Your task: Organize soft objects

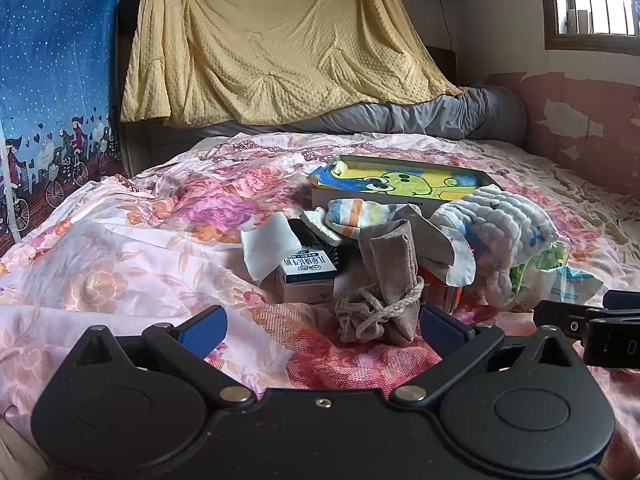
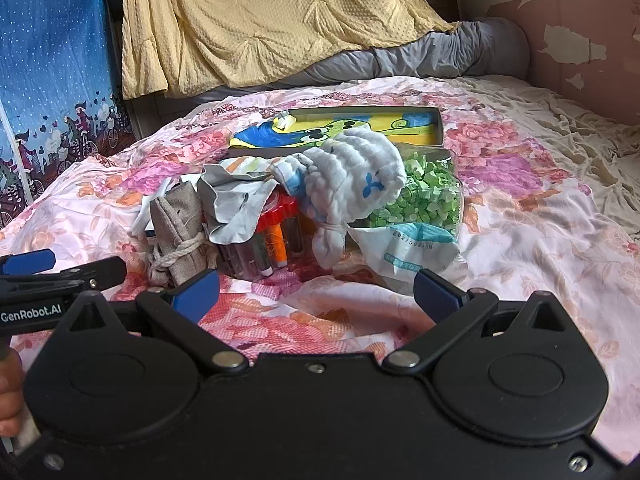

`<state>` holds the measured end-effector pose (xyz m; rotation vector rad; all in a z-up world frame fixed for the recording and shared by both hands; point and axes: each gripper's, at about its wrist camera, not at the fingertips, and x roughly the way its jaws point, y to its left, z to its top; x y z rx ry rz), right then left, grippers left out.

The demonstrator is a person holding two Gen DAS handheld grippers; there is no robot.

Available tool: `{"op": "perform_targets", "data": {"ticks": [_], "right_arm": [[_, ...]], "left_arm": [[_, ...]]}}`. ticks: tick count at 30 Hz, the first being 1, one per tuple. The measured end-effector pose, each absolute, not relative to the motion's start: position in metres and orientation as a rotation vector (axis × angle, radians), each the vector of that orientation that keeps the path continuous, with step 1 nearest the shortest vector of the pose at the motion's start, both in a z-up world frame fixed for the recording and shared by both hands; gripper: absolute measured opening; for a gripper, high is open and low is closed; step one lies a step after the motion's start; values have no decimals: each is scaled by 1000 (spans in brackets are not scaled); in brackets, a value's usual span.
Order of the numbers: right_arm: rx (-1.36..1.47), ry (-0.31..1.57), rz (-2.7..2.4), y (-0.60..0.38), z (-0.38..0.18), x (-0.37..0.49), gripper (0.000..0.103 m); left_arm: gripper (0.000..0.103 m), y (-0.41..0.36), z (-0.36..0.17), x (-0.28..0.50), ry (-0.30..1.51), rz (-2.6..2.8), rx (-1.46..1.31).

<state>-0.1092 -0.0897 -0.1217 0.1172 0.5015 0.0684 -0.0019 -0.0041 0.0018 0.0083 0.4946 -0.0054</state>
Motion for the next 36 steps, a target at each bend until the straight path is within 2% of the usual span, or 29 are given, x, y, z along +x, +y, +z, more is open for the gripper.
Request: {"op": "perform_targets", "data": {"ticks": [36], "right_arm": [[111, 496, 72, -88, -120, -110, 103]], "left_arm": [[102, -6, 5, -4, 490, -10, 11]]}}
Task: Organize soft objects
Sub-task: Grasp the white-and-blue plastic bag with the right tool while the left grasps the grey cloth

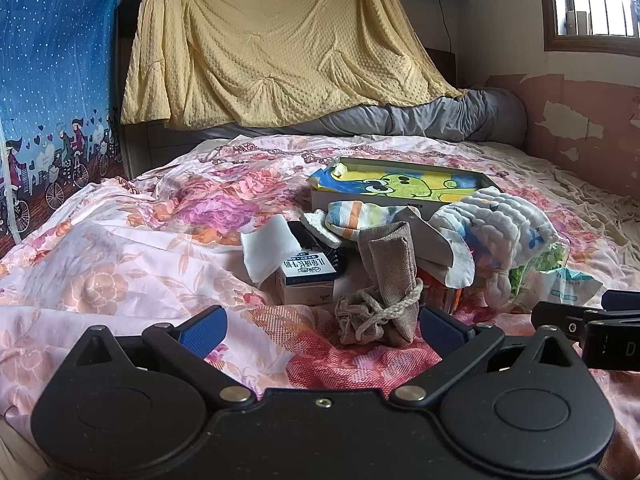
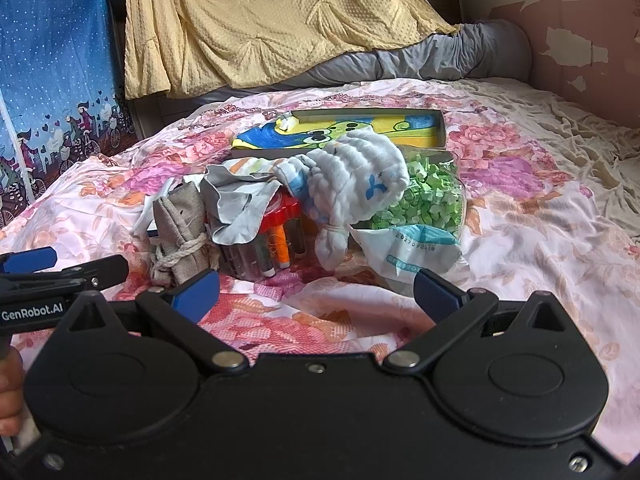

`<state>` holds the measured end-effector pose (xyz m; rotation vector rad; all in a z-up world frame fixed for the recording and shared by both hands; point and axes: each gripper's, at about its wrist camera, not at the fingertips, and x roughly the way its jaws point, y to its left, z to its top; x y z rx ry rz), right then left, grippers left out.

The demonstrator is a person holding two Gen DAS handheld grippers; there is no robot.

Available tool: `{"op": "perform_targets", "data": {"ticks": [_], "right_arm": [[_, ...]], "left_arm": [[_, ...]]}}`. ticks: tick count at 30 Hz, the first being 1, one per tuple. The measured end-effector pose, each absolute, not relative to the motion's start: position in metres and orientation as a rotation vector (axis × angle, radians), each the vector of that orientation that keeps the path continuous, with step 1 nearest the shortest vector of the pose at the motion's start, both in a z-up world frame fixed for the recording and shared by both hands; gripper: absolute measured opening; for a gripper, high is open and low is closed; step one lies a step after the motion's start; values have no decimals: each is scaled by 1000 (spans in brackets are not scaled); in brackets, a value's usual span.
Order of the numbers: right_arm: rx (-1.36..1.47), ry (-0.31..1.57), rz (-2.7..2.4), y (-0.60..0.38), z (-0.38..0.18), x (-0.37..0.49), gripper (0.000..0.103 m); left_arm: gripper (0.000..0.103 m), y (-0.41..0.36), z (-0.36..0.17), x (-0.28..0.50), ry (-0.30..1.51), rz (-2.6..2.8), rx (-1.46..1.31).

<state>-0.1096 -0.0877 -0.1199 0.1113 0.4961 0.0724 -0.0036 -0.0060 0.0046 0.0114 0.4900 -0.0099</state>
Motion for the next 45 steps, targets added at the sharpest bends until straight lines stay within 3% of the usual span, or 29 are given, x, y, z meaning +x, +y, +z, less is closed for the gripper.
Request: {"op": "perform_targets", "data": {"ticks": [34, 45], "right_arm": [[147, 493, 46, -116, -112, -112, 103], [-4, 555, 103, -133, -97, -79, 103]], "left_arm": [[102, -10, 13, 19, 454, -115, 45], [99, -29, 16, 51, 447, -252, 87]]}}
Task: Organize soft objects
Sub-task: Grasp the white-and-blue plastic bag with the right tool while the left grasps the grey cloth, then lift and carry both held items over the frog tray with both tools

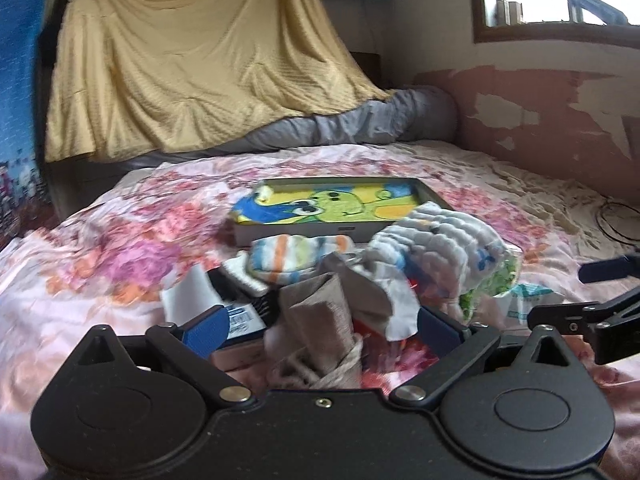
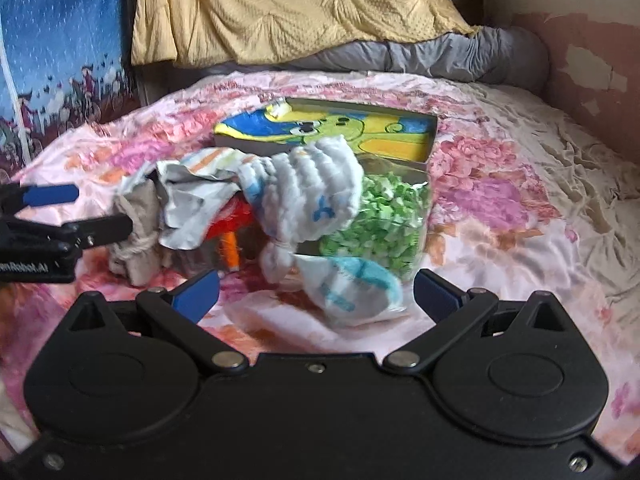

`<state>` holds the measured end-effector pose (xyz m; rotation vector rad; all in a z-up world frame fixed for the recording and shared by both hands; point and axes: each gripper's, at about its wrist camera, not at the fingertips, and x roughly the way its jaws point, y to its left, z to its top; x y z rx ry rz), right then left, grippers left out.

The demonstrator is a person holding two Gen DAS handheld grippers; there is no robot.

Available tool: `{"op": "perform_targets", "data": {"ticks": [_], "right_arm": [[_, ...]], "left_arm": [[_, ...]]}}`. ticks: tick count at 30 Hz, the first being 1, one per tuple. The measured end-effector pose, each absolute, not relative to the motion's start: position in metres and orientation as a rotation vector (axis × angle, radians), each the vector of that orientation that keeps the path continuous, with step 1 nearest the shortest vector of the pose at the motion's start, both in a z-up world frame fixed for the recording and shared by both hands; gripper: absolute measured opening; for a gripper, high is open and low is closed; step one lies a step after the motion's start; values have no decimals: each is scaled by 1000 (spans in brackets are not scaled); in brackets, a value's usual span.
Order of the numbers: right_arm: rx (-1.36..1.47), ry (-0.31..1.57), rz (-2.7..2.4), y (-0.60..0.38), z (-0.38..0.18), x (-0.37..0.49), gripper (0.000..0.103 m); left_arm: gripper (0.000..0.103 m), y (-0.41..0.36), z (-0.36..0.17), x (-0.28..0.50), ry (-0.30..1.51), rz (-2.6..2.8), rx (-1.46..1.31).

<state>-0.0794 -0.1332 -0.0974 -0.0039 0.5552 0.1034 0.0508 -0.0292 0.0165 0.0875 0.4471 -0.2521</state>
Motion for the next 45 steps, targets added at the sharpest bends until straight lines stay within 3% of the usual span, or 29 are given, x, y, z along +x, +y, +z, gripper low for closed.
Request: {"op": "perform_targets", "data": {"ticks": [8, 16, 21, 26, 31, 35, 42, 45], "right_arm": [[-43, 611, 159, -149, -97, -49, 103], [-107, 638, 227, -149, -105, -29, 101], [-129, 654, 242, -145, -110, -25, 78], [-134, 687, 220, -145, -117, -19, 73], [-134, 701, 218, -146, -119, -22, 69], [-136, 703, 213, -147, -120, -21, 53], [-112, 688, 171, -155, -116, -22, 18], [-98, 678, 156, -159, -114, -23, 13]], "left_arm": [[99, -57, 28, 75, 445, -339, 197], [86, -67, 28, 120, 609, -420, 220], [71, -66, 26, 136, 704, -434, 196], [46, -60, 29, 145, 747, -403, 139], [30, -58, 29, 151, 781, -380, 116], [10, -55, 31, 154, 801, -367, 72], [4, -55, 37, 150, 800, -359, 28], [1, -56, 43, 146, 788, -351, 13]]}}
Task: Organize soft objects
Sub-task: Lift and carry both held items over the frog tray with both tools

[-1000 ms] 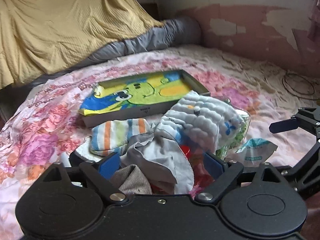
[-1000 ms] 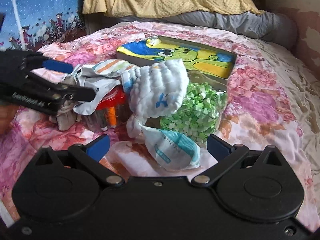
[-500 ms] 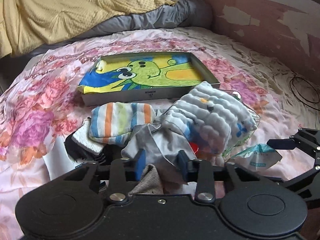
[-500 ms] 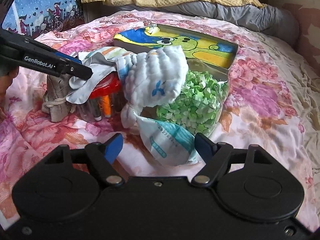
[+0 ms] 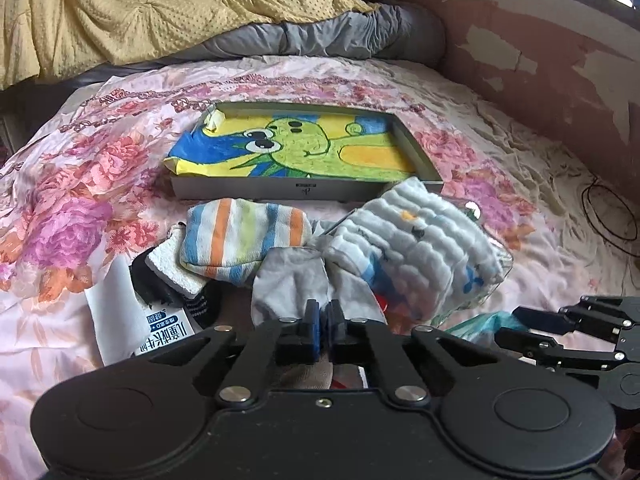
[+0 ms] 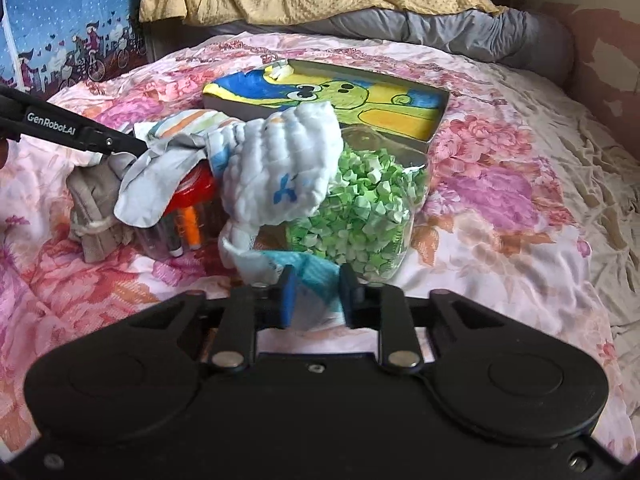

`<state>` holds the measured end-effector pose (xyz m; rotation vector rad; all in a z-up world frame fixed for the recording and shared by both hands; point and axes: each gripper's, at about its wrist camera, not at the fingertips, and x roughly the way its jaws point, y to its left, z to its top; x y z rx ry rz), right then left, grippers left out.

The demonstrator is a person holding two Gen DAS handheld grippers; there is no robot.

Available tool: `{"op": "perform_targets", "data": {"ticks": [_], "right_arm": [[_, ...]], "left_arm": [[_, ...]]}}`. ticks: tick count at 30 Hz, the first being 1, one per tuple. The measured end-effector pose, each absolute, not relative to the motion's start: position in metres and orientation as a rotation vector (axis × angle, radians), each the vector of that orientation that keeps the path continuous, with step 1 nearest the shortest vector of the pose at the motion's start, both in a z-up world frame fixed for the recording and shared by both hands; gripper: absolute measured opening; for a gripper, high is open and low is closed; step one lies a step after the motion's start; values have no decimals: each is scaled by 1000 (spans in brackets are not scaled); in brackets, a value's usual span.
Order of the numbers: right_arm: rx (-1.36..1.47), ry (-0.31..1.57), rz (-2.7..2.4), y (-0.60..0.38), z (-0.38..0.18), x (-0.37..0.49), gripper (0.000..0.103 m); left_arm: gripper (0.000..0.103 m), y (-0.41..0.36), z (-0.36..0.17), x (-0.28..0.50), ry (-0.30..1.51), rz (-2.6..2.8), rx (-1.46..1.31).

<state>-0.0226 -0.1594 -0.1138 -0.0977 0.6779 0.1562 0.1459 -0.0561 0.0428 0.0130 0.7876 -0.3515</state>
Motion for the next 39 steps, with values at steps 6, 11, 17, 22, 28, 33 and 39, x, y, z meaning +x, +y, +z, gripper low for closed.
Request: {"op": "perform_targets", "data": {"ticks": [6, 11, 17, 22, 28, 33, 39], "right_arm": [[-76, 644, 169, -165, -108, -27, 8], [-50, 605, 194, -166, -100, -33, 7], [-13, 547, 223, -167, -88, -44, 7], [15, 487, 265, -168, -77, -59, 7], [46, 382, 281, -171, -61, -76, 7], [75, 339, 252, -182, -45, -63, 7], [124, 305, 199, -203, -18, -3, 7]], "left_arm": [[1, -61, 61, 136, 744, -350, 8], [1, -64, 72, 125, 720, -368, -9], [1, -68, 86, 110, 691, -381, -20], [1, -70, 108, 98, 633, -393, -30], [1, -77, 136, 96, 559, -395, -28], [1, -86, 152, 120, 526, -377, -38], [1, -104, 159, 172, 472, -342, -47]]}}
